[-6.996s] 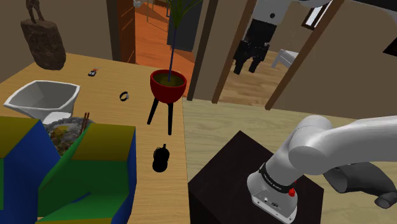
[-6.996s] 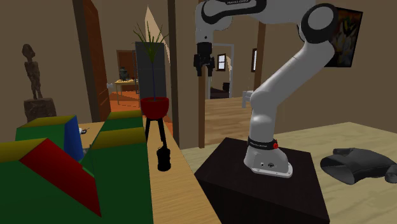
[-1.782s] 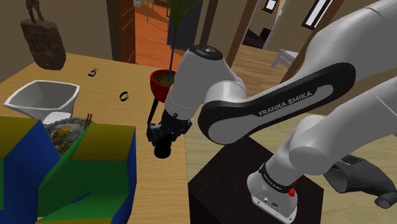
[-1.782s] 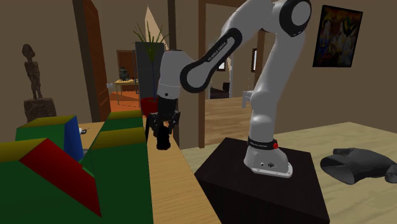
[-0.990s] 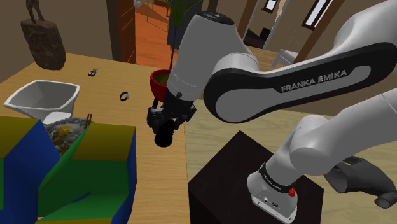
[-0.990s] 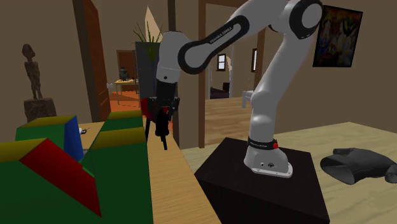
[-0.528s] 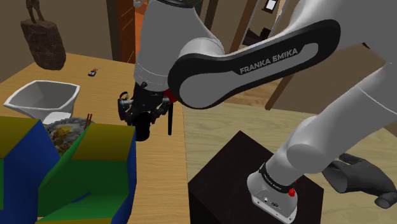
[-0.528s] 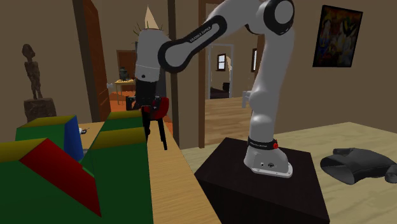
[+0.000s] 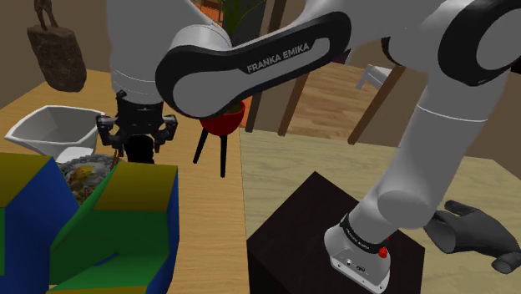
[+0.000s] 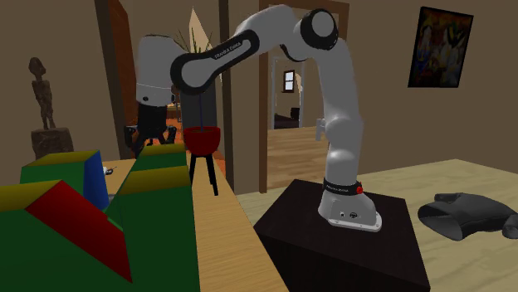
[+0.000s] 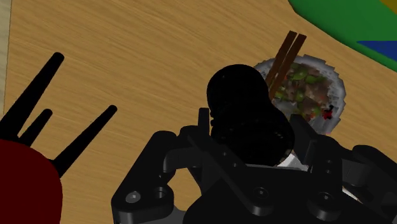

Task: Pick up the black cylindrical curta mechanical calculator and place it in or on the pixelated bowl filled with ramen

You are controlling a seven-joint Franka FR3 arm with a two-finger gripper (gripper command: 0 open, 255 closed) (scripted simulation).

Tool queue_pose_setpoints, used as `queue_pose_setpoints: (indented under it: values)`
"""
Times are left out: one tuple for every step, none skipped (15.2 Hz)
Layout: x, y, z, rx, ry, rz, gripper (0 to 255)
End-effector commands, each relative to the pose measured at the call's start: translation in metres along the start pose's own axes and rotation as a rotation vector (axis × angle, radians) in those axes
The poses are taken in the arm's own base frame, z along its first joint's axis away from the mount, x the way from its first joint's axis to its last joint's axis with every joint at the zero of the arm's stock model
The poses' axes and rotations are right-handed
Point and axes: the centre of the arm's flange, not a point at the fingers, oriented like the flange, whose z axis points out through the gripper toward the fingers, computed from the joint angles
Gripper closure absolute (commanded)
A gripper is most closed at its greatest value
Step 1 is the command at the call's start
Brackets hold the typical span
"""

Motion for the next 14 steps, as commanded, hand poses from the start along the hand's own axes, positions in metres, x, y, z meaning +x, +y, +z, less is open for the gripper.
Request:
queue_pose_setpoints:
  values:
    - [0.017, -0.021, 0.003, -0.002, 0.003, 0.001, 255]
    - [0.024, -0.032, 0.005, -0.002, 0.003, 0.001, 255]
    - [0.032, -0.042, 0.007, -0.002, 0.003, 0.001, 255]
    - [0.039, -0.053, 0.009, -0.002, 0.003, 0.001, 255]
    - [0.047, -0.064, 0.011, -0.002, 0.003, 0.001, 255]
    - [0.054, -0.074, 0.013, -0.002, 0.003, 0.001, 255]
    - [0.062, -0.085, 0.015, -0.002, 0.003, 0.001, 255]
    - [0.069, -0.096, 0.018, -0.002, 0.003, 0.001, 255]
    - [0.077, -0.106, 0.02, -0.002, 0.003, 0.001, 255]
    - [0.084, -0.117, 0.022, -0.002, 0.003, 0.001, 255]
    - [0.09, -0.125, 0.023, -0.002, 0.003, 0.001, 255]
    - [0.089, -0.125, 0.028, -0.002, 0.003, 0.001, 255]
    - [0.089, -0.124, 0.033, -0.002, 0.003, 0.001, 255]
    - [0.088, -0.124, 0.039, -0.002, 0.003, 0.001, 255]
